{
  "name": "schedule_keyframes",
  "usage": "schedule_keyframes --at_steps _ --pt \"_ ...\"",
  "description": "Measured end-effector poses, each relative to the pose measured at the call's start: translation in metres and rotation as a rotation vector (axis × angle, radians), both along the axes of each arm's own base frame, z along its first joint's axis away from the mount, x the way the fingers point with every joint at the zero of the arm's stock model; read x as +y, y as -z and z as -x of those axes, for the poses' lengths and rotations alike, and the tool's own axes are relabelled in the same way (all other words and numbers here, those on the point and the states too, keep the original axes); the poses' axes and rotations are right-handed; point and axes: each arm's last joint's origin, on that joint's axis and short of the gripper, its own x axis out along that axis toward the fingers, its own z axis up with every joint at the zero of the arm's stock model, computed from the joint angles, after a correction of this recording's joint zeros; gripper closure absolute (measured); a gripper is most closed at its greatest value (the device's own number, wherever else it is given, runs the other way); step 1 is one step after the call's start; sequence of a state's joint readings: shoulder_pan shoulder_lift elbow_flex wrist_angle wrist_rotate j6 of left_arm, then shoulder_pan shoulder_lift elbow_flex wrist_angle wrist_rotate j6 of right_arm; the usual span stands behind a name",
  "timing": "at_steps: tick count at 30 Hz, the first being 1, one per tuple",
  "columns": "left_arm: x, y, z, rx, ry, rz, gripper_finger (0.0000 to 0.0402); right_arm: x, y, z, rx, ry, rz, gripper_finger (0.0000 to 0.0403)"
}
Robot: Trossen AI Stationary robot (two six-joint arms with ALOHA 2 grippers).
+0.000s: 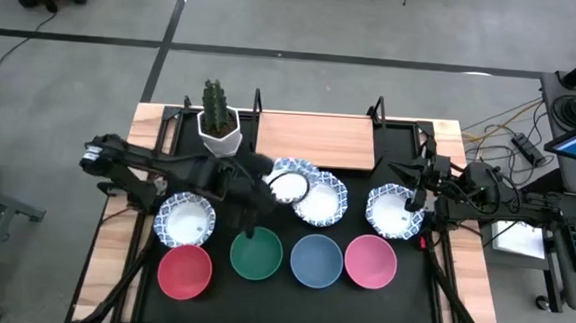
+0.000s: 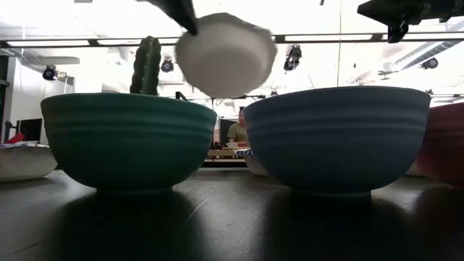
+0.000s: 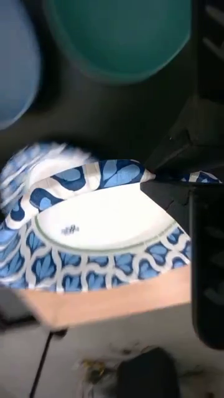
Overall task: Place and stack bowls onto a shelf
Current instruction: Put the white patterned bowl on the shelf
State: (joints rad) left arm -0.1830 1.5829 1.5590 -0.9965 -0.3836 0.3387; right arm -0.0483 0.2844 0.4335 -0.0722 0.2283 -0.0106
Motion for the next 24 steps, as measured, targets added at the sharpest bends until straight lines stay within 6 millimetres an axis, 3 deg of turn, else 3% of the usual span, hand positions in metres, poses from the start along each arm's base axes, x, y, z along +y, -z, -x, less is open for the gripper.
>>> schedule_keyframes --at_steps 11,17,24 --pt "0.098 0.031 -0.039 -0.108 -0.251 -0.031 0.0402 0.0 0.001 0.0 0.012 0.0 -0.001 0.0394" --pt "0.128 0.062 -0.053 -0.029 -0.35 -0.031 0.0401 0.0 0.003 0.0 0.028 0.0 -0.002 0.0394" --pt "0.146 0.089 -0.061 0.051 -0.444 -0.136 0.0401 0.0 0.003 0.0 0.028 0.0 -0.002 0.0394"
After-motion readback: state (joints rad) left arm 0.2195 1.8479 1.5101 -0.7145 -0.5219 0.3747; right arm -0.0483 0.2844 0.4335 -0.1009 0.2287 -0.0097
